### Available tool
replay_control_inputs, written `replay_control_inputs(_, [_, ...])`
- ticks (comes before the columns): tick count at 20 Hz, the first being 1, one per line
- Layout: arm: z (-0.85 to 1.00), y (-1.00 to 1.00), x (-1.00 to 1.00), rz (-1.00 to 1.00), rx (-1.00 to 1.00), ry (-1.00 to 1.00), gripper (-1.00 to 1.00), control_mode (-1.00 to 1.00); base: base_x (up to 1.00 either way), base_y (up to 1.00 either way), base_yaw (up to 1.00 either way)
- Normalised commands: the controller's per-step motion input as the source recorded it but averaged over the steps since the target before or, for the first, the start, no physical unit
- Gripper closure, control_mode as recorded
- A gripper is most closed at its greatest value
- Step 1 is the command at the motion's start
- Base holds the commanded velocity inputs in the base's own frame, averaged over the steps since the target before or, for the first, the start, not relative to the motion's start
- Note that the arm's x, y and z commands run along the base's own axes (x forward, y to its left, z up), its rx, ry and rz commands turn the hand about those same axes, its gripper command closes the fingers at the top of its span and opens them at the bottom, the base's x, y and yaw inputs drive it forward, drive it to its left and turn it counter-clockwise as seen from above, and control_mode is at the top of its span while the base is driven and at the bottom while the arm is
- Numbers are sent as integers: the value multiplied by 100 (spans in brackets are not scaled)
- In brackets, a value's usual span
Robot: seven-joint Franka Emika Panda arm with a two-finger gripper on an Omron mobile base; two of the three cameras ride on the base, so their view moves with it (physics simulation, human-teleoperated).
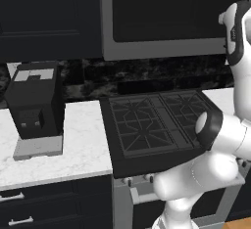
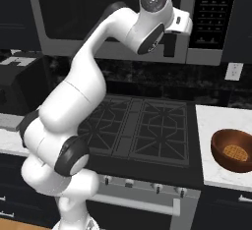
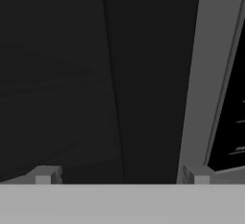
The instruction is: Open the microwave, place the bowl with waffle inside the microwave, then close the microwave door and turn it on.
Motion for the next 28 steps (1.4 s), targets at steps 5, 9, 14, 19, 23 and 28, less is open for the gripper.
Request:
replay_control_inputs(5, [-5,-22,22,0,0,0,-100,-100,0,0,0])
replay_control_inputs(9, [-3,-31,26,-3,0,0,-100,-100,0,0,0])
replay_control_inputs(14, [-2,-12,20,-2,0,0,-100,-100,0,0,0])
replay_control_inputs(19, [-17,0,15,0,0,0,-100,-100,0,0,0])
replay_control_inputs(23, [-20,0,0,0,3,0,100,-100,0,0,0])
replay_control_inputs(28, [-6,1,1,0,-2,2,100,-100,0,0,0])
